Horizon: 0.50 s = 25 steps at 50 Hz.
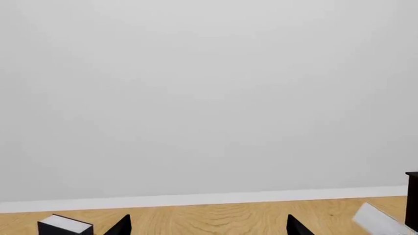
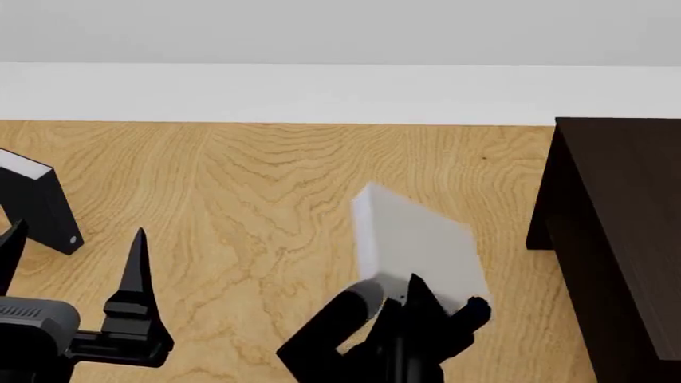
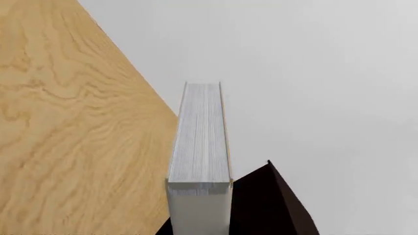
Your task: Pick up the book on the right and place it on the cabinet shelf.
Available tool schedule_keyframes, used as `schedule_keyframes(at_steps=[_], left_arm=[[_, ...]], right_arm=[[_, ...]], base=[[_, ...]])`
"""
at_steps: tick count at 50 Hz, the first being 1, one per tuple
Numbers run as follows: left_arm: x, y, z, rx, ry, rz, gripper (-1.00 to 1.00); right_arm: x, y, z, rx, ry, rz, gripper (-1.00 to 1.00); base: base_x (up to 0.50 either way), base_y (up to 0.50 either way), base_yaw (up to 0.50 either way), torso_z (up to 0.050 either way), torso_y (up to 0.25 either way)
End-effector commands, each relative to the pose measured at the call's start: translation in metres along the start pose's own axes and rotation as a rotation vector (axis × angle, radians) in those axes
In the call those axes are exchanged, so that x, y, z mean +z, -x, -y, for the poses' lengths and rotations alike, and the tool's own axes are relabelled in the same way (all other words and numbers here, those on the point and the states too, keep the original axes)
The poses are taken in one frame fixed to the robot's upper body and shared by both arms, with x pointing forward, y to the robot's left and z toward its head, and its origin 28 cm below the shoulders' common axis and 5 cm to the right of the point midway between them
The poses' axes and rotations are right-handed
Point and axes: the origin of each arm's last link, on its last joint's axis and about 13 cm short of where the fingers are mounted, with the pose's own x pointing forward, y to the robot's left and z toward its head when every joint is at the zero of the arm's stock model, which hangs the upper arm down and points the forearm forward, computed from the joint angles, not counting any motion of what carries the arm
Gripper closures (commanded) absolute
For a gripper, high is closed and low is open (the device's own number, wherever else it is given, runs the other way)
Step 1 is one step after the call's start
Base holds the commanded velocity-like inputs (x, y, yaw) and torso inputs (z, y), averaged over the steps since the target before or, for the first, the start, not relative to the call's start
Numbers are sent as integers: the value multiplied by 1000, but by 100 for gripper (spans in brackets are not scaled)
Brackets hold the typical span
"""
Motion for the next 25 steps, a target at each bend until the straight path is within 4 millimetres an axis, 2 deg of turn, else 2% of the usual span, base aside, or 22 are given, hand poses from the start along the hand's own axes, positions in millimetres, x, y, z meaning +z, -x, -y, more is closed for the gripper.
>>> schedule_keyframes(at_steps=[1, 25], left_arm=[[-1, -1, 0, 0, 1, -1, -100], [-1, 0, 0, -4, 3, 0, -100]], right_arm=[[-4, -12, 5, -242, 164, 17, 100], [-27, -21, -4, -302, 294, -61, 100]], base=[[0, 0, 0, 0, 0], [0, 0, 0, 0, 2]])
